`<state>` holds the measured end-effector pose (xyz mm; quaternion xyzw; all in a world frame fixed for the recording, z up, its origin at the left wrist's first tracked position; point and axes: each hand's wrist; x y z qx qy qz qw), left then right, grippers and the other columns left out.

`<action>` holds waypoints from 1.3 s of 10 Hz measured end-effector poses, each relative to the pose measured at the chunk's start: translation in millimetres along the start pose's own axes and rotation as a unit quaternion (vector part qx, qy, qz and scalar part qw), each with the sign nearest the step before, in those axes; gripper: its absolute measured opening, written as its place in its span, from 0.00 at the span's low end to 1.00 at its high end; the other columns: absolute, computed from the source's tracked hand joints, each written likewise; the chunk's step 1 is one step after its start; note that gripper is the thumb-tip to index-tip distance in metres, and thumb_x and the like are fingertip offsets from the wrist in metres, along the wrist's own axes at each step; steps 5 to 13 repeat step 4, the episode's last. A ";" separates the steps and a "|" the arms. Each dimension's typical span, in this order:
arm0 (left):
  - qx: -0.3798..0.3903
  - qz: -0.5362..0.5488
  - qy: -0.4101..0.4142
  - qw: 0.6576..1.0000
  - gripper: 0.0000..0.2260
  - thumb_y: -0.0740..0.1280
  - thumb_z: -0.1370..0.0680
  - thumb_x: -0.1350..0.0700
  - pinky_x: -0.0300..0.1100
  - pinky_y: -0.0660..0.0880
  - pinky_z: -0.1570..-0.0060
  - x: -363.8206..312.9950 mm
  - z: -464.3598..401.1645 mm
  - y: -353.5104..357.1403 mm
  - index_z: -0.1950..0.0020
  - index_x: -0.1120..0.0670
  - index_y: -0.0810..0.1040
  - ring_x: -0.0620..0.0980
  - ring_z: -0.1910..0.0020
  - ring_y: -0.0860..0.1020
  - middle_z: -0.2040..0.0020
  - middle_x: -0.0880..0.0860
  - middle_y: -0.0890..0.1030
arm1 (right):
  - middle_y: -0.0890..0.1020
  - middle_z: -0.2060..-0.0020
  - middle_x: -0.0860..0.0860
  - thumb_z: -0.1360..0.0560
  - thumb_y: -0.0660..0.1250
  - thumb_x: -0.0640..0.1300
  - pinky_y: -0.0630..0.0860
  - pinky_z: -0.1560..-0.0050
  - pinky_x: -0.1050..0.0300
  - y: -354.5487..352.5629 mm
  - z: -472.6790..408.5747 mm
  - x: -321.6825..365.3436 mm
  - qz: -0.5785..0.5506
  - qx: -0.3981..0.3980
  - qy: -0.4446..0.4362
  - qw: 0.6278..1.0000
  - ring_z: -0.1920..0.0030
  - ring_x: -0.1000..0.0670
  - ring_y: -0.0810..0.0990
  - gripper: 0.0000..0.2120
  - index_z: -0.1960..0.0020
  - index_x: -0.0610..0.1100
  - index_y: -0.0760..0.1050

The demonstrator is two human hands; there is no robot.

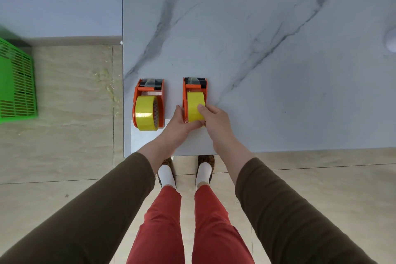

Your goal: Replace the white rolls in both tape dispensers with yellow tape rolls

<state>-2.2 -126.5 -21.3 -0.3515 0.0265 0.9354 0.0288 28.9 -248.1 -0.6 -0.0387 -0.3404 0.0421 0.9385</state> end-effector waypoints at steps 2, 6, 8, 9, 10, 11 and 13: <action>-0.025 -0.042 -0.025 0.998 0.26 0.73 0.22 0.50 0.43 0.66 0.42 -7.8 18.6 -8.7 0.28 0.50 0.65 0.47 0.34 0.71 0.33 0.46 0.73 | 0.85 0.42 0.50 0.20 0.67 0.49 0.77 0.35 0.51 -8.1 11.9 11.0 0.035 0.004 0.003 0.999 0.39 0.48 0.82 0.15 0.37 0.45 0.81; -0.027 -0.051 -0.011 0.998 0.36 0.73 0.24 0.47 0.46 0.62 0.31 -37.7 52.9 -26.3 0.21 0.45 0.59 0.41 0.29 0.60 0.27 0.43 0.62 | 0.81 0.37 0.49 0.20 0.67 0.47 0.71 0.51 0.63 -25.8 43.9 52.8 0.067 0.006 -0.033 0.997 0.40 0.51 0.79 0.19 0.30 0.44 0.76; -0.027 -0.051 -0.011 0.998 0.36 0.73 0.24 0.47 0.46 0.62 0.31 -37.7 52.9 -26.3 0.21 0.45 0.59 0.41 0.29 0.60 0.27 0.43 0.62 | 0.81 0.37 0.49 0.20 0.67 0.47 0.71 0.51 0.63 -25.8 43.9 52.8 0.067 0.006 -0.033 0.997 0.40 0.51 0.79 0.19 0.30 0.44 0.76; -0.027 -0.051 -0.011 0.998 0.36 0.73 0.24 0.47 0.46 0.62 0.31 -37.7 52.9 -26.3 0.21 0.45 0.59 0.41 0.29 0.60 0.27 0.43 0.62 | 0.81 0.37 0.49 0.20 0.67 0.47 0.71 0.51 0.63 -25.8 43.9 52.8 0.067 0.006 -0.033 0.997 0.40 0.51 0.79 0.19 0.30 0.44 0.76; -0.027 -0.051 -0.011 0.998 0.36 0.73 0.24 0.47 0.46 0.62 0.31 -37.7 52.9 -26.3 0.21 0.45 0.59 0.41 0.29 0.60 0.27 0.43 0.62 | 0.81 0.37 0.49 0.20 0.67 0.47 0.71 0.51 0.63 -25.8 43.9 52.8 0.067 0.006 -0.033 0.997 0.40 0.51 0.79 0.19 0.30 0.44 0.76; -0.027 -0.051 -0.011 0.998 0.36 0.73 0.24 0.47 0.46 0.62 0.31 -37.7 52.9 -26.3 0.21 0.45 0.59 0.41 0.29 0.60 0.27 0.43 0.62 | 0.81 0.37 0.49 0.20 0.67 0.47 0.71 0.51 0.63 -25.8 43.9 52.8 0.067 0.006 -0.033 0.997 0.40 0.51 0.79 0.19 0.30 0.44 0.76; -0.027 -0.051 -0.011 0.998 0.36 0.73 0.24 0.47 0.46 0.62 0.31 -37.7 52.9 -26.3 0.21 0.45 0.59 0.41 0.29 0.60 0.27 0.43 0.62 | 0.81 0.37 0.49 0.20 0.67 0.47 0.71 0.51 0.63 -25.8 43.9 52.8 0.067 0.006 -0.033 0.997 0.40 0.51 0.79 0.19 0.30 0.44 0.76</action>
Point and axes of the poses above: each hand's wrist, its own z-axis away from the middle knuckle, its own y-axis out of the palm, x = y × z
